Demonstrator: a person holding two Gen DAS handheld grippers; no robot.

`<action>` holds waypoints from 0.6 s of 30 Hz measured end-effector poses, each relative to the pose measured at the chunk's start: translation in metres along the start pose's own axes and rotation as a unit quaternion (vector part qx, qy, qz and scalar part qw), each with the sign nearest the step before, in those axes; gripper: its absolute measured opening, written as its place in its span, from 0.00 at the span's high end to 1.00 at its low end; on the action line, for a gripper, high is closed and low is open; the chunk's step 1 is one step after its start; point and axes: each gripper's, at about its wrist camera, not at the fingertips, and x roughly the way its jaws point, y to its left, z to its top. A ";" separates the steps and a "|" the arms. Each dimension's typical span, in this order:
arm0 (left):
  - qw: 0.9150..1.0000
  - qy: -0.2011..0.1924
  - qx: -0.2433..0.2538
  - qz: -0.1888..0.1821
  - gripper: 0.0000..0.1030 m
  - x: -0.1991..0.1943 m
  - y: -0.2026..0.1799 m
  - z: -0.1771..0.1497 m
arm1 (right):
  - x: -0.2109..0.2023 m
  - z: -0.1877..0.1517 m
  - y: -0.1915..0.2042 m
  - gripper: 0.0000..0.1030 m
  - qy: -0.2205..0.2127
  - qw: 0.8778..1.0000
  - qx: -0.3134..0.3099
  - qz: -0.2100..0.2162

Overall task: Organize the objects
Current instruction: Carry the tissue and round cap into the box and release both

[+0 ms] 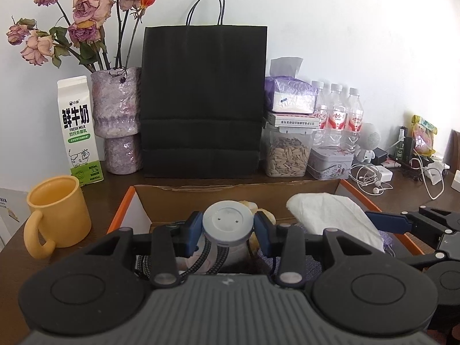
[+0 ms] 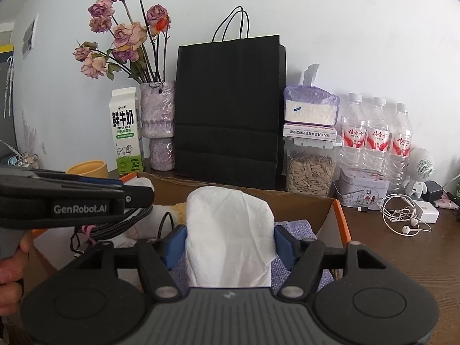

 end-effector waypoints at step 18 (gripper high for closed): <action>0.999 -0.012 -0.008 0.035 0.00 -0.006 0.008 -0.008 | -0.001 -0.003 0.000 0.00 0.001 1.000 0.006 -0.009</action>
